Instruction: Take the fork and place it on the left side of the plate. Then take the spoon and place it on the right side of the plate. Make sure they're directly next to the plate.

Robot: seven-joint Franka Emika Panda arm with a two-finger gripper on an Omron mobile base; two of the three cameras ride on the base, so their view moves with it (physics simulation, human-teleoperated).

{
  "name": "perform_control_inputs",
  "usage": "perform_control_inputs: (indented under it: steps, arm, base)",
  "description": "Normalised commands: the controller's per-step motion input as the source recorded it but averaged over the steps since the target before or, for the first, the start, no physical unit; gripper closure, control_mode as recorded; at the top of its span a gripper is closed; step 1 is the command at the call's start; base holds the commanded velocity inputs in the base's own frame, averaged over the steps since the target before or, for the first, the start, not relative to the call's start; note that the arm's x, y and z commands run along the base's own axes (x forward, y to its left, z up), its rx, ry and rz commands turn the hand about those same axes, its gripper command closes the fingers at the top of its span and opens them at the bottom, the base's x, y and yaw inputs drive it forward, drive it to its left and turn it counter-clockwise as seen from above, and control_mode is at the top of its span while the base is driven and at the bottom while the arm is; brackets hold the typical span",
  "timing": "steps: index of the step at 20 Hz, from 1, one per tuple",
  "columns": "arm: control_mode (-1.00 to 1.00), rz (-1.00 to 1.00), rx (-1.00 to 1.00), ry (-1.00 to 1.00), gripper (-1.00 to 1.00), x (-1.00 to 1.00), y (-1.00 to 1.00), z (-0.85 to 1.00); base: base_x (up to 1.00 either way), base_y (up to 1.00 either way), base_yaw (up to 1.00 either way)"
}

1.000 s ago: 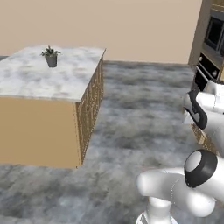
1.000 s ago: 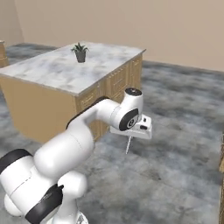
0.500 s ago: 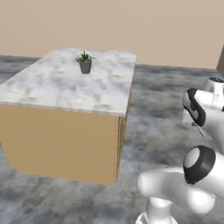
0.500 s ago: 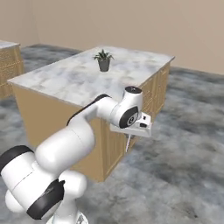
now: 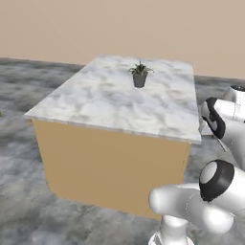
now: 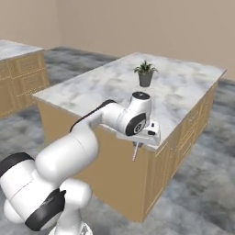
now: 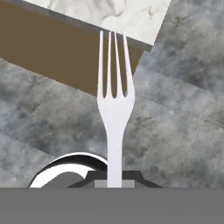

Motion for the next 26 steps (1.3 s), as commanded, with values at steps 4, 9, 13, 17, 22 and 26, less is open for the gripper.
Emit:
perform_control_inputs:
  steps: [4,9,13,17,22,26]
  arm:
    - [1.00,0.00,0.00,0.00,1.00,0.00,0.00,0.00]
    - [1.00,0.00,0.00,0.00,1.00,0.00,0.00,0.00]
    - [1.00,0.00,0.00,0.00,1.00,0.00,0.00,0.00]
    - [1.00,0.00,0.00,0.00,1.00,0.00,0.00,0.00]
    - [1.00,0.00,0.00,0.00,1.00,0.00,0.00,0.00]
    - [1.00,0.00,0.00,0.00,1.00,0.00,0.00,0.00]
  base:
    - [0.00,0.89,0.56]
    - [0.01,0.66,0.61]
    - [0.44,0.50,0.57]
    - [0.97,0.55,0.46]
    - [0.96,0.52,0.46]
    - [1.00,0.42,0.20]
